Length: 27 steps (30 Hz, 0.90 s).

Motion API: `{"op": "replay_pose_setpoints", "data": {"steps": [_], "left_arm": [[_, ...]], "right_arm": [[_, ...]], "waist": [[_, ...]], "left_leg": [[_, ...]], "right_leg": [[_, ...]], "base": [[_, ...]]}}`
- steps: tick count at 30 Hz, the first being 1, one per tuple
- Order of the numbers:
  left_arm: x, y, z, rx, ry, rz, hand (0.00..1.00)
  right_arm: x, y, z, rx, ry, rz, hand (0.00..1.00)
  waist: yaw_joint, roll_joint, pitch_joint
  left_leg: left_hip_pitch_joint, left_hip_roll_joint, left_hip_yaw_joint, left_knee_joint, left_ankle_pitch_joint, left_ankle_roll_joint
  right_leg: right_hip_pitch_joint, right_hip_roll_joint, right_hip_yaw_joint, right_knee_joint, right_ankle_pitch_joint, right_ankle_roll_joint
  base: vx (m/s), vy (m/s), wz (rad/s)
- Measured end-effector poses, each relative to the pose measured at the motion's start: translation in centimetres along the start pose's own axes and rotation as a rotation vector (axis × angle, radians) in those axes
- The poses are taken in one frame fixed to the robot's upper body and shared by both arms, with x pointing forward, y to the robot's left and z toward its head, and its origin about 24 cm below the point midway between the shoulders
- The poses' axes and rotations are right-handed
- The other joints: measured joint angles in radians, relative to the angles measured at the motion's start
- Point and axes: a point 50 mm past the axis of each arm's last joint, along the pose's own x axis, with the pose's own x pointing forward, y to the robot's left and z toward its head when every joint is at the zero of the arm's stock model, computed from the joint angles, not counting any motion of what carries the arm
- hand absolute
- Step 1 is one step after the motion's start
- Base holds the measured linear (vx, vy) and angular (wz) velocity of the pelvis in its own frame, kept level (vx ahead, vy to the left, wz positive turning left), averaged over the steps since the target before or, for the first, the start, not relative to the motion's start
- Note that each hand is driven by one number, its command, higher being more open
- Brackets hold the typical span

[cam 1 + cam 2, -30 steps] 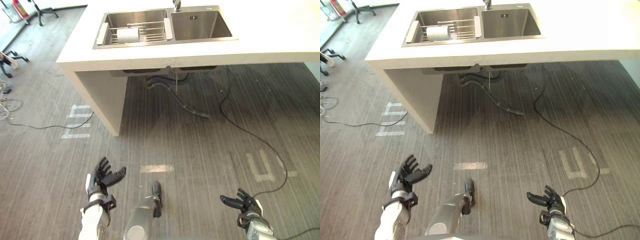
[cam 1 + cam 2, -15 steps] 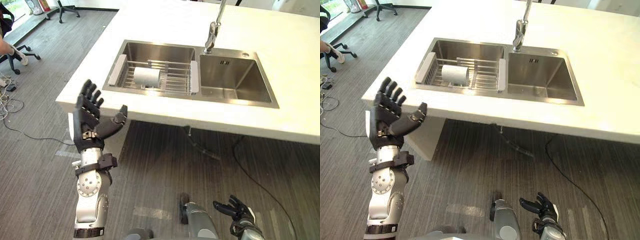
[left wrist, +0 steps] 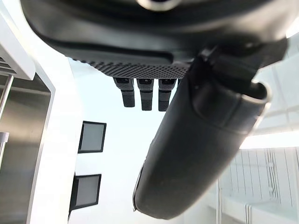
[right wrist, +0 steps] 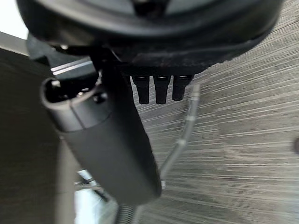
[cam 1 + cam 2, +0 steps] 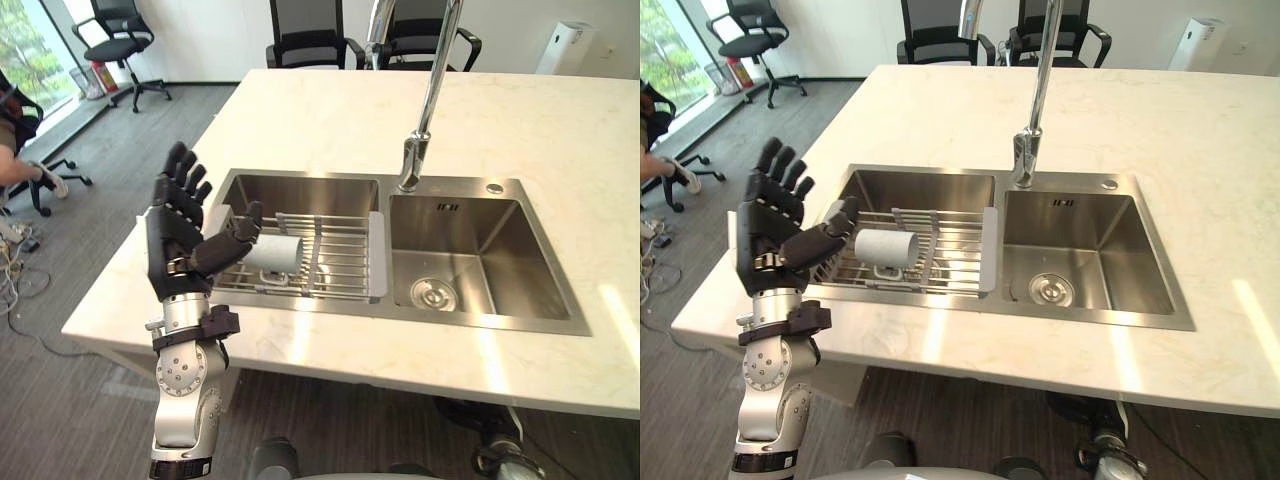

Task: Walk over to the sink, pick up the cup, carry it to the dishwasher, place the cup inside the dishwasher, then close the dishwasher door

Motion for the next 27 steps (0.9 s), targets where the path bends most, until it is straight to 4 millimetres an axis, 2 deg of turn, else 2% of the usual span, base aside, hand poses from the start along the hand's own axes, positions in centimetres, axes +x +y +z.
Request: {"op": "replay_pose_setpoints", "data": {"steps": [1, 2, 3, 7, 12, 13, 21, 27], "left_arm": [[-0.1, 0.0, -0.2, 0.022, 0.012, -0.019, 0.9], [-0.1, 0.2, -0.4, 0.065, 0.029, -0.048, 0.9], [-0.2, 0.4, -0.7, 0.104, 0.052, -0.075, 0.9], [-0.1, 1.1, -1.0, 0.286, 0.08, -0.202, 0.9], [0.1, 1.4, -0.7, 0.447, 0.069, -0.318, 0.9], [0.4, 3.3, -2.5, 0.663, 0.147, -0.357, 0.9], [0.3, 3.1, -2.7, 0.641, 0.155, -0.345, 0.9], [-0.5, 2.4, -4.2, 0.581, 0.205, -0.263, 0.9]], "right_arm": [[-0.1, 0.2, -0.6, 0.006, 0.019, 0.003, 0.9], [-0.3, 0.6, -1.3, 0.018, 0.044, 0.014, 0.9], [-0.4, 0.8, -1.8, 0.024, 0.065, 0.017, 0.9], [-0.5, 0.6, -2.1, 0.028, 0.079, 0.017, 0.9], [-0.4, 0.3, -1.9, 0.029, 0.073, 0.025, 0.9], [0.1, -0.4, -1.4, 0.018, 0.073, 0.016, 0.9], [0.0, -0.5, -1.5, 0.018, 0.077, 0.012, 0.9], [0.0, -0.6, -1.7, 0.019, 0.091, -0.003, 0.9]], "waist": [[-0.002, -0.015, -0.003], [-0.003, -0.043, -0.001], [-0.003, -0.055, -0.005], [-0.012, -0.066, -0.012], [-0.015, -0.073, -0.021], [-0.024, -0.06, -0.038], [-0.024, -0.063, -0.036], [-0.025, -0.064, -0.035]], "left_leg": [[0.008, -0.012, 0.006, -0.021, 0.003, 0.004], [0.014, -0.034, 0.016, -0.046, 0.009, 0.011], [0.014, -0.045, 0.027, -0.06, 0.013, 0.016], [0.038, -0.064, 0.07, -0.112, 0.025, 0.028], [0.061, -0.071, 0.098, -0.182, 0.058, 0.031], [0.154, -0.118, 0.097, -0.456, 0.237, 0.058], [0.167, -0.118, 0.096, -0.456, 0.237, 0.058], [0.209, -0.115, 0.088, -0.456, 0.235, 0.057]], "right_leg": [[-0.005, -0.012, 0.007, 0.002, -0.005, 0.005], [-0.008, -0.032, 0.023, -0.002, -0.014, 0.013], [-0.016, -0.043, 0.035, -0.007, -0.014, 0.016], [-0.021, -0.065, 0.074, -0.038, -0.002, 0.034], [-0.043, -0.072, 0.1, -0.044, 0.01, 0.038], [-0.039, -0.1, 0.088, -0.14, 0.076, 0.068], [-0.023, -0.1, 0.086, -0.145, 0.078, 0.068], [0.033, -0.099, 0.073, -0.165, 0.083, 0.065]], "base": [[0.18, 0.175, 0.07], [0.14, 0.135, -0.02], [0.1, 0.098, -0.07], [0.05, 0.062, -0.21], [0.0, 0.003, -0.15], [0.0, -0.006, -0.05], [0.0, 0.0, 0.0], [-0.02, -0.013, 0.03]]}}
